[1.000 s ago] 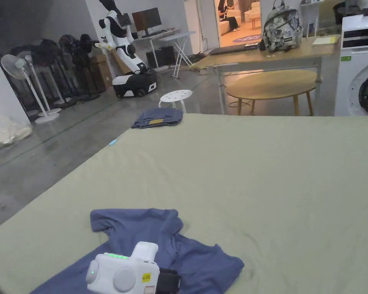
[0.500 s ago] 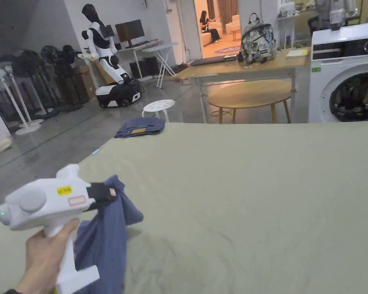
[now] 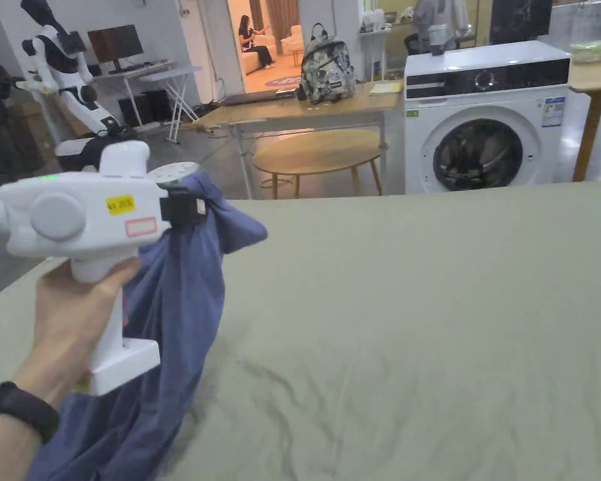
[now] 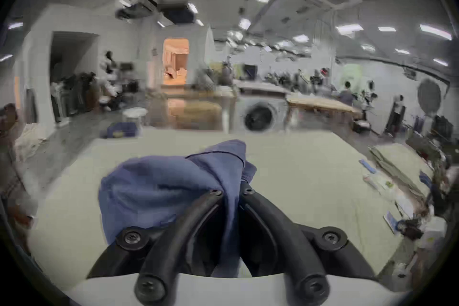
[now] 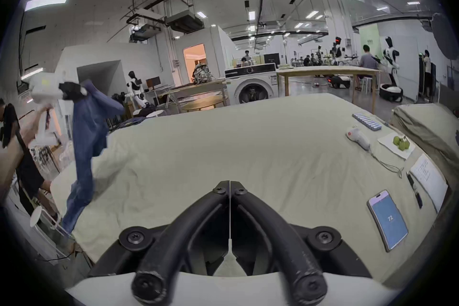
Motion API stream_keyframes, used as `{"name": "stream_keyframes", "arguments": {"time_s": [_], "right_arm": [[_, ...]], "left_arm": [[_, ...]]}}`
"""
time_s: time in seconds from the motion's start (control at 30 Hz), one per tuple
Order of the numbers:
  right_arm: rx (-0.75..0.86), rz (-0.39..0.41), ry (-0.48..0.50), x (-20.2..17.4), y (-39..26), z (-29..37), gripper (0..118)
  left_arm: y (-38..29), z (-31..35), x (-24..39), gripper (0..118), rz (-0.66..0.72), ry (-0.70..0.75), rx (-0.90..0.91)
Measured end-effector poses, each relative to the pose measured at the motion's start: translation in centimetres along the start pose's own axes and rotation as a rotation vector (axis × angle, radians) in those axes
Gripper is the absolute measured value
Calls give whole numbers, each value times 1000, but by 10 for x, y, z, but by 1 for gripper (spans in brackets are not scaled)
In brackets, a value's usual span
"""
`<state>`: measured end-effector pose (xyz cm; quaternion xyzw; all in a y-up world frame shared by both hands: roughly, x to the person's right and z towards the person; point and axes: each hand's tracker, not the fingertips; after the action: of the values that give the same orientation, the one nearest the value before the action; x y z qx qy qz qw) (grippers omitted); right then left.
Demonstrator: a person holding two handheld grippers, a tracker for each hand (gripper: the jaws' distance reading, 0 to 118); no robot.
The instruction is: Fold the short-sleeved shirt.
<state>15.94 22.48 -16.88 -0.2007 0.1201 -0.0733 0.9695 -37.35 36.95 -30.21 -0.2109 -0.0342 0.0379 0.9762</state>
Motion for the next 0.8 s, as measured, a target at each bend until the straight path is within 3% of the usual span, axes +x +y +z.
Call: {"name": "stream_keyframes", "arguments": {"time_s": [0.13, 0.2, 0.27, 0.4, 0.47, 0.53, 0.6, 0.8], "right_arm": [[-5, -22, -32, 11, -3, 10, 0], [-8, -17, -56, 15, -3, 17, 0], [-15, -4, -93, 20, -5, 23, 0], [-37, -41, -132, 32, -11, 34, 0], [-48, -38, -158, 38, -15, 40, 0], [-57, -37, -177, 42, -18, 44, 0], [-61, -48, -179, 46, -19, 48, 0], [-36, -74, -131, 46, -15, 53, 0]], "left_arm": [[-120, -82, 111, 1, -60, -153, -203], [-173, -100, 173, 1, -43, -294, -288], [-220, -99, 252, 1, 31, -487, -392], [-276, -73, 360, 2, 93, -687, -428], [-289, -59, 389, 28, 112, -750, -425], [-285, -51, 394, 83, 119, -799, -420], [-274, -40, 383, 78, 129, -848, -356], [-208, 13, 252, 76, 68, -597, -140]]}}
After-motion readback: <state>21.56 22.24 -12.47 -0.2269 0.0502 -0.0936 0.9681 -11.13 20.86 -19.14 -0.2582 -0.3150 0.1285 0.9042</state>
